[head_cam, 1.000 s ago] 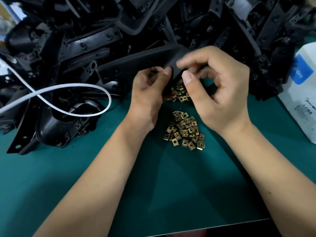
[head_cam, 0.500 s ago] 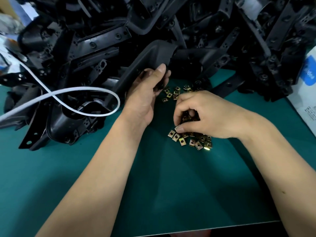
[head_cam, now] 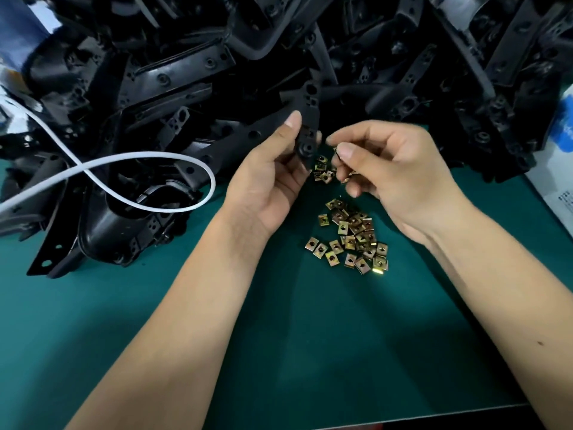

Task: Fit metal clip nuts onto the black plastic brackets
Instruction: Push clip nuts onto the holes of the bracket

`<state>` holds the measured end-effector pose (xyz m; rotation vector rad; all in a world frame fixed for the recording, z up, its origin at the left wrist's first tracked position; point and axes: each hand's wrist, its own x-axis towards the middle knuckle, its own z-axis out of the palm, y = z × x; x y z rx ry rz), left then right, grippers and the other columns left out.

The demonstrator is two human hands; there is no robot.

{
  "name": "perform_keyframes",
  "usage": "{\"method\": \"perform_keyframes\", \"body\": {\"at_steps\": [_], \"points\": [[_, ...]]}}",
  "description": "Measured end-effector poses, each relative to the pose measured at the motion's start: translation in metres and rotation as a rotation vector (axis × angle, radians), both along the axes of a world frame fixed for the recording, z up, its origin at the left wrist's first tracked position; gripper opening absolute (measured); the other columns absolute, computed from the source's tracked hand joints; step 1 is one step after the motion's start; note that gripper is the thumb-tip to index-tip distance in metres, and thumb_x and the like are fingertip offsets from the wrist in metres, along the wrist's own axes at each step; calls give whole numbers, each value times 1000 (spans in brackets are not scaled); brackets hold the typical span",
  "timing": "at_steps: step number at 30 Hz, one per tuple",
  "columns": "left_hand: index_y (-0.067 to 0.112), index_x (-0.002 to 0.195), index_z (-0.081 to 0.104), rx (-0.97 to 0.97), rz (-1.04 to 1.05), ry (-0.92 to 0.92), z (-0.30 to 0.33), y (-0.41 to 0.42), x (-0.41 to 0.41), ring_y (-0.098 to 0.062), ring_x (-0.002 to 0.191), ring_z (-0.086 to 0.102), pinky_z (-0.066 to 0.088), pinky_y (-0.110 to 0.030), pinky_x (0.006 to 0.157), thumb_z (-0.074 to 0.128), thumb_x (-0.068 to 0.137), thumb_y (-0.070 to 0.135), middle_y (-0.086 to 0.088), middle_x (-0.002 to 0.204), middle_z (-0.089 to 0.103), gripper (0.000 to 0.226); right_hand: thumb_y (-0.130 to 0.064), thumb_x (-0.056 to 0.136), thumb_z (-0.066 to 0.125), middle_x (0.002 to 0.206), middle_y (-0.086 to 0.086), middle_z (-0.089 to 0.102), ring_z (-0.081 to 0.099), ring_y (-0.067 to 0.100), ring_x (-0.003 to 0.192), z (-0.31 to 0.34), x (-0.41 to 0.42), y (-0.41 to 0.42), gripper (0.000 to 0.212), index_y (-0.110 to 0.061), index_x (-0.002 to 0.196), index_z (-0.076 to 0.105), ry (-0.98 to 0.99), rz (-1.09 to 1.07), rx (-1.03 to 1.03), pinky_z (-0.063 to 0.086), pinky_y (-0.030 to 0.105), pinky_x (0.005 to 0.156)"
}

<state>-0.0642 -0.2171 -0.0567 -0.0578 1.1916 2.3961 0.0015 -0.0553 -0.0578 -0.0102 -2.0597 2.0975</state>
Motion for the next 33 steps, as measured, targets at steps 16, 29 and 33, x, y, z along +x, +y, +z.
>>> {"method": "perform_keyframes", "body": {"at_steps": [16, 29, 33], "points": [[11, 86, 80, -6, -117, 28, -10, -1, -4, -10, 78, 70, 55, -14, 65, 82, 70, 25, -5, 92, 76, 21, -1, 92, 73, 72, 2, 72, 63, 11, 64, 2, 0, -2, 7, -6, 96, 77, 32, -109, -28, 51, 20, 59], [13, 78, 82, 28, -146, 18, -11, 0, -3, -7, 72, 72, 57, -13, 65, 79, 83, 19, -2, 85, 77, 8, 2, 90, 74, 71, 4, 71, 65, 14, 64, 5, 2, -5, 6, -3, 93, 74, 7, -133, -77, 53, 22, 61], [13, 79, 83, 23, -191, 44, -8, 1, 0, -6, 71, 72, 57, -12, 63, 81, 74, 23, 0, 84, 77, 12, 4, 91, 73, 71, 3, 71, 65, 14, 65, 6, 3, -7, 9, -5, 91, 73, 12, -122, -91, 53, 22, 62]]}}
